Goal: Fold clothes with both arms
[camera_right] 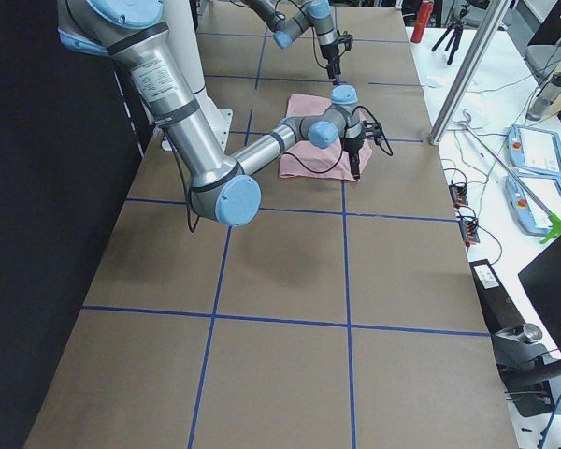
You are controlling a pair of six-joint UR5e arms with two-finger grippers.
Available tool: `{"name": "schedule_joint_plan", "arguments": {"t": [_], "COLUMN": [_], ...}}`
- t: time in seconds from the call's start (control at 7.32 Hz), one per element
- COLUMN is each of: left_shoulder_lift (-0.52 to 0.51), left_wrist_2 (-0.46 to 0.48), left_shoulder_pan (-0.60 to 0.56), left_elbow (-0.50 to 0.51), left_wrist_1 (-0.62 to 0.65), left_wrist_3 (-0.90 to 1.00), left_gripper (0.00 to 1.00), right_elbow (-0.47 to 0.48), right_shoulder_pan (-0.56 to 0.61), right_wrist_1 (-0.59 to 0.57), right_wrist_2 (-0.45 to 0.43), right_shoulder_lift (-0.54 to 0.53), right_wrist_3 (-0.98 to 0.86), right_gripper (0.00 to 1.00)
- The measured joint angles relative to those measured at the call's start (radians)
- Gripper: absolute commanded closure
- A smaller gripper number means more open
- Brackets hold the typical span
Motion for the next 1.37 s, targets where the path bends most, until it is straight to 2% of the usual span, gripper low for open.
{"name": "schedule_joint_plan", "arguments": {"t": [0.14,0.41,0.82,1.09,1.37], "left_shoulder_lift": [0.070,0.153,0.173,0.169,0.168], "left_wrist_2": [-0.010,0.011,0.092,0.107,0.110], "left_shoulder_pan": [0.035,0.116,0.234,0.274,0.285], "left_elbow": [-0.084,-0.169,-0.163,-0.151,-0.145], "left_wrist_1": [-0.006,-0.022,-0.026,-0.026,-0.026], "left_wrist_3": [-0.054,-0.175,-0.296,-0.323,-0.327], "left_gripper": [0.17,0.37,0.38,0.38,0.53], "right_elbow": [0.046,0.074,0.075,0.072,0.071], "right_shoulder_pan": [0.006,0.007,0.007,0.007,0.007], "right_wrist_1": [0.000,0.000,0.000,-0.001,-0.001], "right_wrist_2": [0.014,0.019,0.017,0.017,0.016], "right_shoulder_lift": [-0.031,-0.050,-0.053,-0.053,-0.053], "right_wrist_3": [-0.017,-0.021,-0.020,-0.020,-0.020], "right_gripper": [0.00,0.00,0.00,0.00,0.00]}}
